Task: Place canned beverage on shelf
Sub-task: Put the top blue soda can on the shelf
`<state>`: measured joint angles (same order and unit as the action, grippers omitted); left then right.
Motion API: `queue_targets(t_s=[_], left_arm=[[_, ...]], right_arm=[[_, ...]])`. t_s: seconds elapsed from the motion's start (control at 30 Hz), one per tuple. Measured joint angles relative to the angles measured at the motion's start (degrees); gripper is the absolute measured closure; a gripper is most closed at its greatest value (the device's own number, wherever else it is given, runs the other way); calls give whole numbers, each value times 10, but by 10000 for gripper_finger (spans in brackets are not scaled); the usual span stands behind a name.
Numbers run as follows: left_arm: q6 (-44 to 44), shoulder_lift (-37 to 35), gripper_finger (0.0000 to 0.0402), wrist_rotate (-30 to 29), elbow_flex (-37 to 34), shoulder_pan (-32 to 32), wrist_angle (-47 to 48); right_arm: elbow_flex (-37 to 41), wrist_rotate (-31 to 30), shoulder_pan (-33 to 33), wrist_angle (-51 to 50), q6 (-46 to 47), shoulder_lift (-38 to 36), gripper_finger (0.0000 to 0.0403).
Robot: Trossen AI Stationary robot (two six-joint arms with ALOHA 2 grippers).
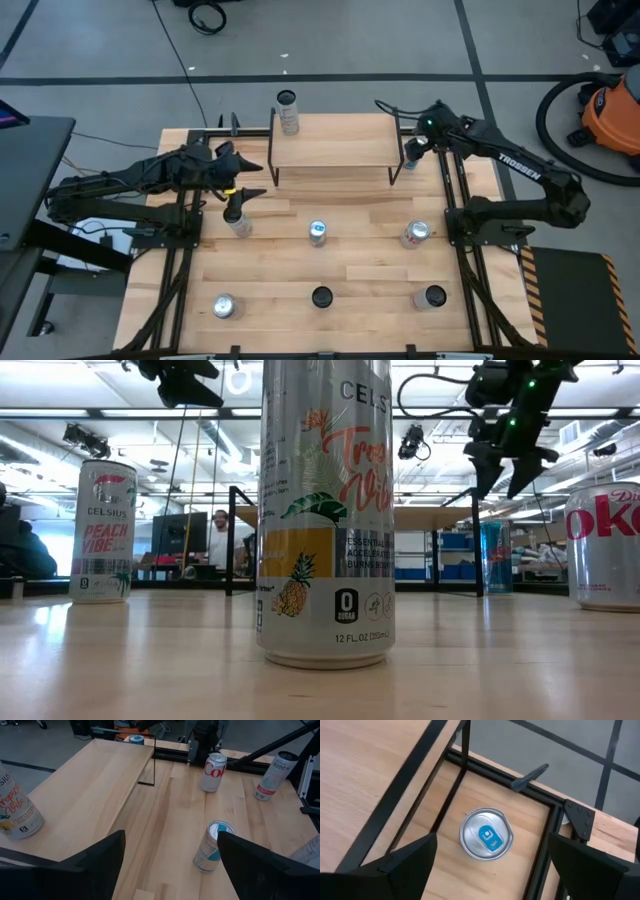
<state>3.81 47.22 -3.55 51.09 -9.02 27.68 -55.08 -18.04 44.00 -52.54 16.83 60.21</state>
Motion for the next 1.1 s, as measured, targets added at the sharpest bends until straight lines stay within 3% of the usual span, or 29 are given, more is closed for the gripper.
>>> queue_targets(t_s=[0.4,0.9,1.1], left_arm=[[0,0,83,0,0,0,6],[0,0,83,0,0,0,6],[0,0,83,0,0,0,5]], right_arm=[[48,-23,11,48,-20,26,15],[50,12,49,84,-20,25,15],[98,30,49,142,-20,26,15]])
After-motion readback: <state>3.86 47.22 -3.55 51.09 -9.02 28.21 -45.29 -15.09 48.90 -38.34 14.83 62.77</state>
